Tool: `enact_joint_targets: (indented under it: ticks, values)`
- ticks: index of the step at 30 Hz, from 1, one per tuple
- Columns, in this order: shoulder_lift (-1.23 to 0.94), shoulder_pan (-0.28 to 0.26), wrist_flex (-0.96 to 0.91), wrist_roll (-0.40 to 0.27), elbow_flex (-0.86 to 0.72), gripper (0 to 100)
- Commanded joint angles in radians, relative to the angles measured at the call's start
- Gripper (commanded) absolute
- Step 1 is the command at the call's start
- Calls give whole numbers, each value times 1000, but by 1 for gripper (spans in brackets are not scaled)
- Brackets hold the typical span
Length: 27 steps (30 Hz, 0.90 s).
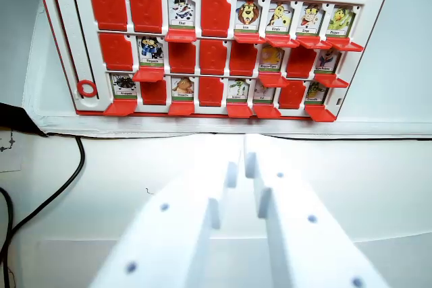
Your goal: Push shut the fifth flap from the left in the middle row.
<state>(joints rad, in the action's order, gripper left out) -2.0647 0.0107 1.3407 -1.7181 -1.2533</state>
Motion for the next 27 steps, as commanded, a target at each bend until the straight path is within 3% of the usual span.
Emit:
enact_joint_targets:
  ticks: [1, 27]
  values:
    - [-75, -18, 3, 12, 84, 0]
    - [-84, -15, 0, 43, 74, 0]
